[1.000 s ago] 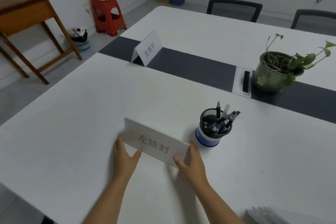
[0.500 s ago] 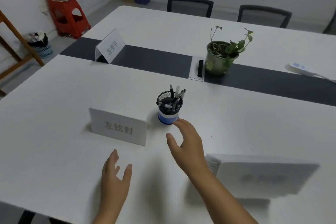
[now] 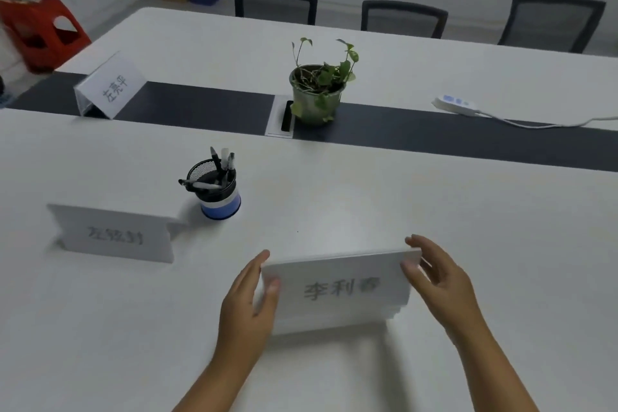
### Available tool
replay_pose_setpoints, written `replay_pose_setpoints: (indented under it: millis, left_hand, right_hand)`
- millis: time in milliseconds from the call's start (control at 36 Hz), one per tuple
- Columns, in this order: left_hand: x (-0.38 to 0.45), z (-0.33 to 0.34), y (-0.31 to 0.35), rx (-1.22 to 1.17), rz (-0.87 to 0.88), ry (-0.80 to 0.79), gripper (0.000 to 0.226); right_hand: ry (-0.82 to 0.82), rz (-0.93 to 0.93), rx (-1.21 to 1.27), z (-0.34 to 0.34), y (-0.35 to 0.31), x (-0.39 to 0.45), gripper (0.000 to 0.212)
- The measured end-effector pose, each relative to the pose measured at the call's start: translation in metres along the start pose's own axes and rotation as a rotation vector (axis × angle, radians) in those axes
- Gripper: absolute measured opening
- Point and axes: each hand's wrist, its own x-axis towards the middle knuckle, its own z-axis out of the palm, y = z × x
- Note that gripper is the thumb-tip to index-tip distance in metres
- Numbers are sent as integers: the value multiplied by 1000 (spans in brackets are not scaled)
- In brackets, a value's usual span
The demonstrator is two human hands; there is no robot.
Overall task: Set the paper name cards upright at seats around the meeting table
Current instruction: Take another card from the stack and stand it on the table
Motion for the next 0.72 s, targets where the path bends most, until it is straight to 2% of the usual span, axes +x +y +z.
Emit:
replay_pose_setpoints:
  millis: [83, 194, 361, 472, 556, 722]
  left_hand:
    - [-2, 2, 3, 11, -27, 28, 34]
    - [-4, 6, 13, 64, -80, 69, 37]
    - [-7, 19, 46, 61, -27, 195, 36]
    - [-10, 33, 74, -9, 0, 211, 35]
    - [-6, 58, 98, -29, 62, 128, 36]
    - [11, 145, 131, 7, 162, -215, 45]
  right_hand:
    - [-127, -30, 44, -3, 15, 4, 41]
    - [-128, -102, 7, -5, 24, 14, 33]
    - [-43, -208, 91, -22, 14, 24, 31]
    - [34, -254, 165, -50, 1, 21, 34]
    - [125, -238, 217, -80, -2, 22, 29]
    - [421, -154, 282, -162, 24, 39, 30]
